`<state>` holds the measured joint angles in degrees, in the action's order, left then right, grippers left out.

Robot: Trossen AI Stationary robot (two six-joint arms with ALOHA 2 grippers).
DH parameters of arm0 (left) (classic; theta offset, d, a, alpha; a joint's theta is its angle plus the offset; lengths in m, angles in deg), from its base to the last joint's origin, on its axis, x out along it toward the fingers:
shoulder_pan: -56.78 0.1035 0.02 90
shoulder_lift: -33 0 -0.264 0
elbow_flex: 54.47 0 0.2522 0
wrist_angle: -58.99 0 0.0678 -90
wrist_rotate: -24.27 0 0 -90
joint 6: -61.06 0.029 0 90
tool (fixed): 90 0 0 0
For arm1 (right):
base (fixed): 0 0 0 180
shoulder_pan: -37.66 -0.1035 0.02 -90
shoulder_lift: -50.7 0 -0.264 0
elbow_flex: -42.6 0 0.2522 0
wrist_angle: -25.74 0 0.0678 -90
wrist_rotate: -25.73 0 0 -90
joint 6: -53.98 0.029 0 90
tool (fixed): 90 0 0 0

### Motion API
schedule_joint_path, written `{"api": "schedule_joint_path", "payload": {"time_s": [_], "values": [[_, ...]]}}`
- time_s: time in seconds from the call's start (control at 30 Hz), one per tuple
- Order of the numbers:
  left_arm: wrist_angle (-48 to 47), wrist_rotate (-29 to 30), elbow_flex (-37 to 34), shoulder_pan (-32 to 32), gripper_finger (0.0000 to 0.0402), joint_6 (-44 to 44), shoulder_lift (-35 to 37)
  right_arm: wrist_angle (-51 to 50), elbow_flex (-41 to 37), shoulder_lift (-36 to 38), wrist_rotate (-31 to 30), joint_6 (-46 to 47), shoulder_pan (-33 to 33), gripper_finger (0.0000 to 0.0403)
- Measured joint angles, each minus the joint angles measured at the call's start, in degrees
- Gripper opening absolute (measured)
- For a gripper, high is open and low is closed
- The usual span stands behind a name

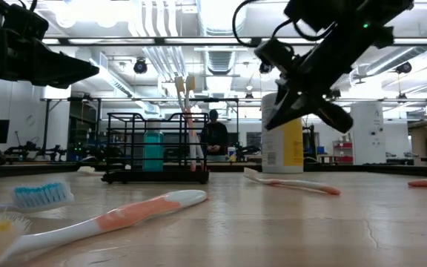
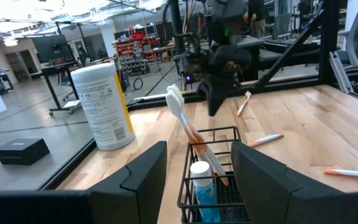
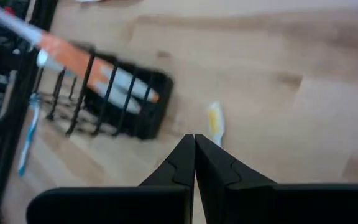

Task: Pick & Place toothbrushing station
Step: Put the orange toothbrush into the right section of the wire organizer

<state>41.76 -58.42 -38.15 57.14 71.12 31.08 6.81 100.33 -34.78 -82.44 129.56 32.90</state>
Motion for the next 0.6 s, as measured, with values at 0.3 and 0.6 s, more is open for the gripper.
{"api": "schedule_joint_path", "payload": {"time_s": [0.3, 0.6], "values": [[0.0, 0.0, 0.0, 0.0, 0.0186, 0.0, 0.0, 0.8, 3.0, -2.1, 0.0, -6.9, 4.3, 0.004], [0.0, 0.0, 0.0, 0.0, 0.0186, 0.0, -0.1, 0.7, 3.8, -5.1, 1.6, -9.7, 5.3, 0.0135]]}}
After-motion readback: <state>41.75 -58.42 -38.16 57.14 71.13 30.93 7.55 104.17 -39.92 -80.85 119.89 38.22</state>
